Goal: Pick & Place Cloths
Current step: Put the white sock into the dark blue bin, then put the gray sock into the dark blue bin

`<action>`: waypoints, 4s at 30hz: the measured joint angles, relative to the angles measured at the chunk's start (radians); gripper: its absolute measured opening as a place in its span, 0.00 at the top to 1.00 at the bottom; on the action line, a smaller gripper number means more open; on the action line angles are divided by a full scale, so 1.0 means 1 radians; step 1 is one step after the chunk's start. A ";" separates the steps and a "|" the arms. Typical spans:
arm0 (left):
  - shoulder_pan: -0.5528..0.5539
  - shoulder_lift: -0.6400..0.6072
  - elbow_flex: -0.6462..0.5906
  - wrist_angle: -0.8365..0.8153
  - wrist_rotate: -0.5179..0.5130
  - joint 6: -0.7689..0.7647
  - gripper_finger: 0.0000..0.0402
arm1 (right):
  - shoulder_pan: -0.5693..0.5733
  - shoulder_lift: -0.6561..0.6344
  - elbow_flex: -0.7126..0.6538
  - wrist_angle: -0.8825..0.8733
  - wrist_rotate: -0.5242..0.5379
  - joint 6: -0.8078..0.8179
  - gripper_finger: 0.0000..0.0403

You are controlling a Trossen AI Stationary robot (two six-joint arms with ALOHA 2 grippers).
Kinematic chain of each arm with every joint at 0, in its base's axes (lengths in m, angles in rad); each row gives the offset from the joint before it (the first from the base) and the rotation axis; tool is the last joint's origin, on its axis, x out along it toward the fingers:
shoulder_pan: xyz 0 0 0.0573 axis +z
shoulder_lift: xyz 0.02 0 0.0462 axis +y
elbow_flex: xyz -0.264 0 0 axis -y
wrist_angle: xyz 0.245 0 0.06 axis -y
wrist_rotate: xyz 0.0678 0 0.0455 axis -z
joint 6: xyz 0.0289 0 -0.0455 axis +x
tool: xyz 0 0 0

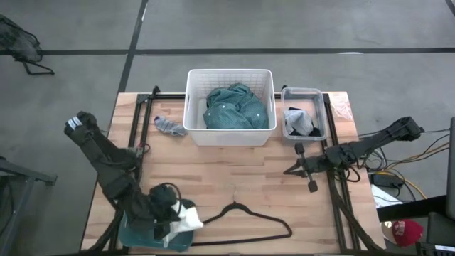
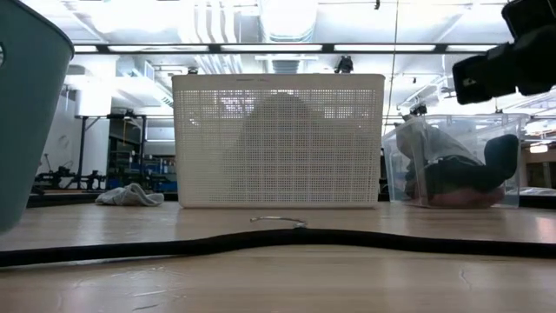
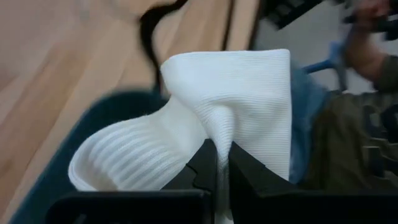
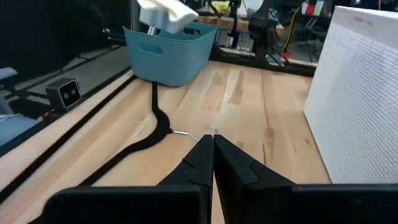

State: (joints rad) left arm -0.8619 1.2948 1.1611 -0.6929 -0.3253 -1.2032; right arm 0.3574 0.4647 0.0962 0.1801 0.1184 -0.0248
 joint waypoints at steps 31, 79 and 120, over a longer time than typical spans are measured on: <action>-0.050 0.120 0.000 -0.336 0.015 -0.403 0.52 | 0.000 0.000 -0.074 0.108 0.006 0.049 0.98; 1.790 -0.084 -0.412 -0.067 0.133 0.629 0.50 | -0.002 0.001 -0.074 0.169 0.064 -0.185 0.98; 1.560 -0.503 -0.246 -0.491 0.279 0.578 0.98 | -0.002 0.001 -0.074 0.115 0.066 -0.166 0.98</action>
State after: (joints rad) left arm 0.6978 0.7914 0.9149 -1.1835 -0.0462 -0.6252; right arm 0.3553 0.4656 0.0223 0.2947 0.1841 -0.1905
